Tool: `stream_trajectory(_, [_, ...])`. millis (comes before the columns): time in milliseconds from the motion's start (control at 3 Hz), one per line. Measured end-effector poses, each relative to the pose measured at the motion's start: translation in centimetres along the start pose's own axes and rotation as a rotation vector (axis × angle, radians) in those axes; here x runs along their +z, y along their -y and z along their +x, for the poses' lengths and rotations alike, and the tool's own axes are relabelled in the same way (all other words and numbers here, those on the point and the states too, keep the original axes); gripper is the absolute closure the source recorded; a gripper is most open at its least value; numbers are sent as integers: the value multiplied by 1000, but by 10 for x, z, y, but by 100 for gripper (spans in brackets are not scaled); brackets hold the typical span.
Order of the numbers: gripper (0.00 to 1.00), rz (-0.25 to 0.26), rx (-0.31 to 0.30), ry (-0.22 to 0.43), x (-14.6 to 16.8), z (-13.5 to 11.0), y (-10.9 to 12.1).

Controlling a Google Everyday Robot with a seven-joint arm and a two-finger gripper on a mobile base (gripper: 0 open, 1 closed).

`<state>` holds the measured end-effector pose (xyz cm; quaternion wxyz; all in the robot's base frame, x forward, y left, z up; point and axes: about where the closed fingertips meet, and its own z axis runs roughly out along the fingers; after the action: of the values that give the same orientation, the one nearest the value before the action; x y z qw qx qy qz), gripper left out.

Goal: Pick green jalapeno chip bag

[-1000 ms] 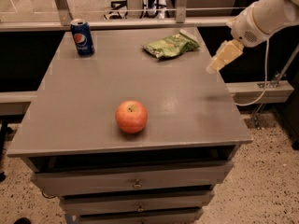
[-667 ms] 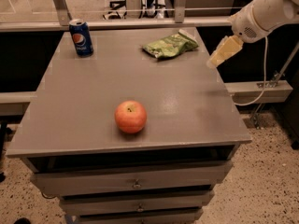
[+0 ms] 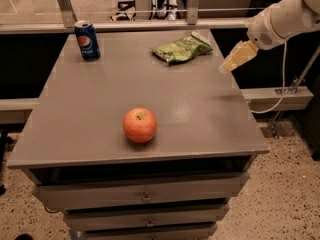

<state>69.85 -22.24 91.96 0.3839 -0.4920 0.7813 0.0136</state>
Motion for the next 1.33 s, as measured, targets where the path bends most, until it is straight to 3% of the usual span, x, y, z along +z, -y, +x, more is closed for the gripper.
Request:
stream_trajectory(667, [0,35,164,232,81,-26,38])
stream_trajectory(1000, [0,9,214,308,118,-42,46])
stream_trajectory(1333, [0,-9,266,334,150,-44,54])
